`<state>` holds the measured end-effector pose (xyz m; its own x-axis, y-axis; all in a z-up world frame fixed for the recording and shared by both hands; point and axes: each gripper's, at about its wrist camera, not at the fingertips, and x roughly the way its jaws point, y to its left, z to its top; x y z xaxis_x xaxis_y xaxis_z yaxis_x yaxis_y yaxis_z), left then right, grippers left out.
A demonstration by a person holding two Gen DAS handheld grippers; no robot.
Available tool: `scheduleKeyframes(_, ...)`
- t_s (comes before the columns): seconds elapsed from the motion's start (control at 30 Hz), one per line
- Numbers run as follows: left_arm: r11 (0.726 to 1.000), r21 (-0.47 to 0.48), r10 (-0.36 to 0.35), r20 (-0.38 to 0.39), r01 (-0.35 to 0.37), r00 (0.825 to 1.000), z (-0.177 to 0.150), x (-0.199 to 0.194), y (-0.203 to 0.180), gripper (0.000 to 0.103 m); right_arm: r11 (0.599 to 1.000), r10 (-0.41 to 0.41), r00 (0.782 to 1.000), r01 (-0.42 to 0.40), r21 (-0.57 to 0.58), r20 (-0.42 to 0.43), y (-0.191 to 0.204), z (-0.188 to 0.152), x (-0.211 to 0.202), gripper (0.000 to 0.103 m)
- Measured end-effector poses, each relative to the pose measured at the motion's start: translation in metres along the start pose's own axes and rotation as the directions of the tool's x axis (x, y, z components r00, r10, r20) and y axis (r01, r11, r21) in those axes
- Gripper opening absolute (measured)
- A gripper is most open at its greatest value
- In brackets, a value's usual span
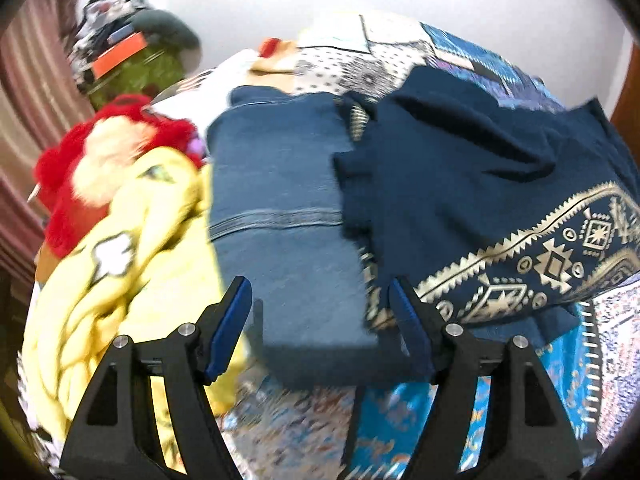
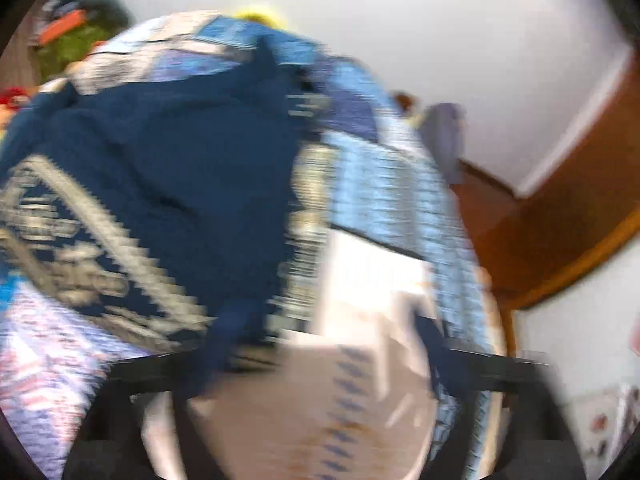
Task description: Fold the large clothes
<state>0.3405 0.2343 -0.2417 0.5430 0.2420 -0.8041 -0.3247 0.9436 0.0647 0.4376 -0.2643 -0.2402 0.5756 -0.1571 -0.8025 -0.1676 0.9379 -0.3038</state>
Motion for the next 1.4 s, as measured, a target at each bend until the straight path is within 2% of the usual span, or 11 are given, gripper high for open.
scheduleKeyframes(0.13,0.993,-0.106,-0.047,0.025,0.049,0.999,-0.007,-0.026,0.019,0.078,0.987,0.095,0.993,-0.086,0.138,-0.064,-0.033,-0.011,-0.006,0.101)
scheduleKeyframes(0.3,0.944,-0.233,-0.237,0.022,0.236,0.971,-0.011,-0.032,0.014,0.078,0.970,0.156,0.987,-0.148,0.195,-0.027,-0.042,-0.013,-0.035,0.101)
scheduleKeyframes(0.47,0.866,-0.299,-0.422,-0.008,0.400,0.907,-0.017,-0.015,-0.018,0.079,0.954,0.232,0.971,-0.240,0.183,0.064,-0.018,0.007,-0.067,0.101)
scheduleKeyframes(0.63,0.790,-0.375,-0.539,-0.047,0.485,0.841,-0.022,0.014,-0.044,0.078,0.953,0.264,0.956,-0.279,0.118,0.132,0.014,0.027,-0.084,0.101)
scheduleKeyframes(0.77,0.676,-0.478,-0.648,-0.021,0.561,0.762,-0.025,0.039,-0.054,0.078,0.955,0.278,0.950,-0.289,0.067,0.140,0.041,0.039,-0.080,0.101)
scheduleKeyframes(0.9,0.604,-0.526,-0.679,0.053,0.599,0.732,-0.017,0.052,-0.054,0.078,0.955,0.289,0.951,-0.294,0.030,0.105,0.065,0.048,-0.064,0.101)
scheduleKeyframes(0.97,0.595,-0.525,-0.672,0.091,0.609,0.735,-0.009,0.056,-0.052,0.076,0.954,0.297,0.950,-0.300,0.020,0.097,0.073,0.050,-0.058,0.101)
scheduleKeyframes(1.1,0.674,-0.476,-0.570,0.150,0.564,0.808,0.015,0.058,-0.053,0.069,0.950,0.311,0.947,-0.313,0.012,0.083,0.085,0.055,-0.046,0.101)
scheduleKeyframes(1.2,0.685,-0.500,-0.508,0.192,0.529,0.840,0.029,0.068,-0.055,0.067,0.944,0.324,0.943,-0.327,0.028,0.080,0.090,0.064,-0.040,0.101)
scheduleKeyframes(1.33,0.726,-0.534,-0.380,0.213,0.433,0.900,0.044,0.069,-0.062,0.038,0.935,0.341,0.935,-0.348,0.068,0.093,0.098,0.082,-0.038,0.101)
scheduleKeyframes(1.4,0.724,-0.546,-0.352,0.234,0.422,0.906,0.048,0.067,-0.064,0.023,0.931,0.347,0.932,-0.356,0.085,0.104,0.103,0.090,-0.038,0.101)
